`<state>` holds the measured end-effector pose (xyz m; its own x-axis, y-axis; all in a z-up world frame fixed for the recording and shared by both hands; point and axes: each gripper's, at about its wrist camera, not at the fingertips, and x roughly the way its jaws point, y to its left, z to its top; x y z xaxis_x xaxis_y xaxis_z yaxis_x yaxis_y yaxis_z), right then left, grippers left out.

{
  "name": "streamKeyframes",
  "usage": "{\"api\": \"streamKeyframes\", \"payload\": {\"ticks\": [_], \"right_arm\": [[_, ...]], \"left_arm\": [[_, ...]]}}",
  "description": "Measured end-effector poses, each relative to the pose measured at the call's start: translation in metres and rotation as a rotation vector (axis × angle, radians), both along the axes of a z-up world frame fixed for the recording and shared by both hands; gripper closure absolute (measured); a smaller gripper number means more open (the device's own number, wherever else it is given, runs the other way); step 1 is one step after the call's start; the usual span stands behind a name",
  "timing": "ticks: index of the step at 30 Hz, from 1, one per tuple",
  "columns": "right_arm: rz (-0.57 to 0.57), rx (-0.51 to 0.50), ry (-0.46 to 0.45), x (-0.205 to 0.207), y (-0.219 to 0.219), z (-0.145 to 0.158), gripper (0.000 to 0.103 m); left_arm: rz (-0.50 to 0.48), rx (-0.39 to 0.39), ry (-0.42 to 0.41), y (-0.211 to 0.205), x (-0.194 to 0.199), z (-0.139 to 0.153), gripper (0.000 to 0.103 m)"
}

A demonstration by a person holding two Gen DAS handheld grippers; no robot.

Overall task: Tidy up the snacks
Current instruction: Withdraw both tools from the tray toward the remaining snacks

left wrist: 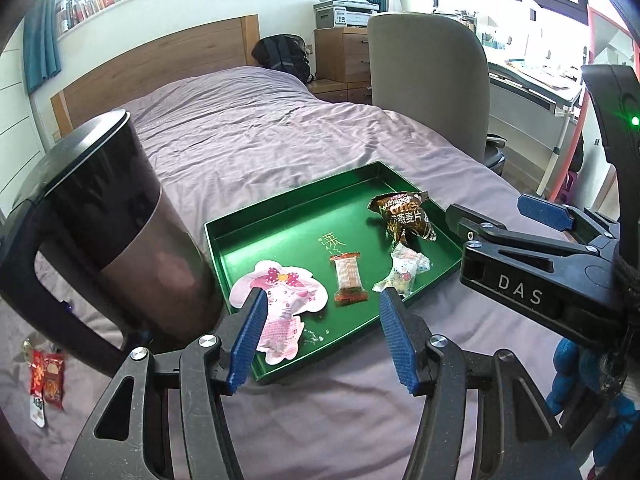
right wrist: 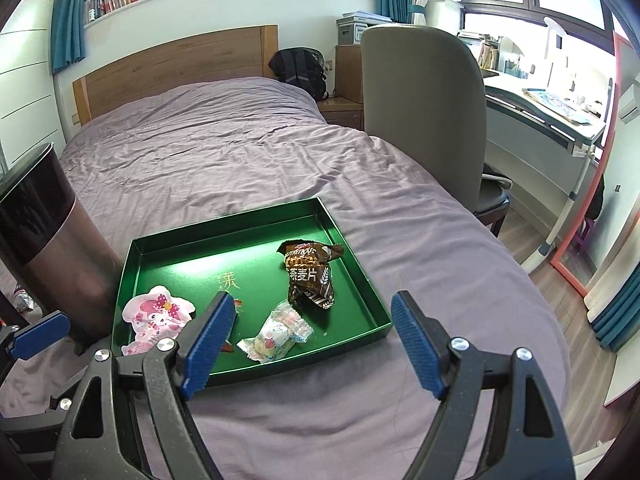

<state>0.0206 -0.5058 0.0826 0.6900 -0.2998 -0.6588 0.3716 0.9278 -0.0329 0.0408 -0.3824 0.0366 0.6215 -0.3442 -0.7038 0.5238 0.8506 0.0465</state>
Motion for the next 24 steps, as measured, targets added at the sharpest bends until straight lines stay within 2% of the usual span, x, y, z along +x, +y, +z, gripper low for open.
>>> {"api": "streamKeyframes", "payload": {"ticks": [8, 24], "right_arm": [[0.020, 0.012, 0.025, -0.032, 0.028, 0.000, 0.000], [0.096, 0.026, 0.098, -0.080, 0.089, -0.014, 0.000]], "left_arm": [[0.031, 0.021, -0.015, 0.034, -0.025, 0.010, 0.049], [0.135, 0.069, -0.007, 0.120, -0.068, 0.002, 0.047]]}}
